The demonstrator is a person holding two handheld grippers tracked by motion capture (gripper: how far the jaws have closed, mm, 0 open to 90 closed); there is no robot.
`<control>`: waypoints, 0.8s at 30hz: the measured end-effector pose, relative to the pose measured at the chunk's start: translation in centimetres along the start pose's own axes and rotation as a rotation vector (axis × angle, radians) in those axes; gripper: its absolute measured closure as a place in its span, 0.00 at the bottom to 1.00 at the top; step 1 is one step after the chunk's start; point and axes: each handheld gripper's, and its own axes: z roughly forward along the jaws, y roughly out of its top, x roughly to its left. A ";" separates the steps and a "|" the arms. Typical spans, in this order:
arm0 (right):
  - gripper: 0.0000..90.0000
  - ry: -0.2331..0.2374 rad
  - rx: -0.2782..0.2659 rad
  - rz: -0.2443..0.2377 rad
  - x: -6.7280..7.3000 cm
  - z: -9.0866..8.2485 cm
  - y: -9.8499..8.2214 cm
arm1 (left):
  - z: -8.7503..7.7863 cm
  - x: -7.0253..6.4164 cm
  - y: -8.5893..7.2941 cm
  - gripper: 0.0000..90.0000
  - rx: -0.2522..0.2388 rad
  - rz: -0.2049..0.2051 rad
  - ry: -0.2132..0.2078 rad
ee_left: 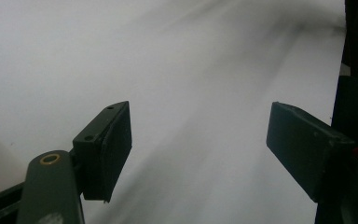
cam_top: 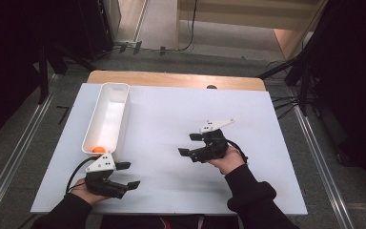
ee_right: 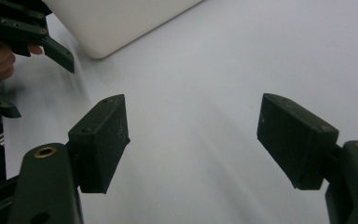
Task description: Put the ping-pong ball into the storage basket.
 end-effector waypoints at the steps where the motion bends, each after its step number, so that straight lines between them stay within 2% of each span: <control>1: 0.26 -0.001 -0.002 -0.002 0.0 -0.1 -0.1 | 0.0 0.0 0.0 0.25 -0.002 0.000 0.000; 24: 0.26 -0.042 0.014 0.043 -0.7 -2.1 -3.0 | -0.1 0.1 0.0 0.25 0.000 -0.002 0.005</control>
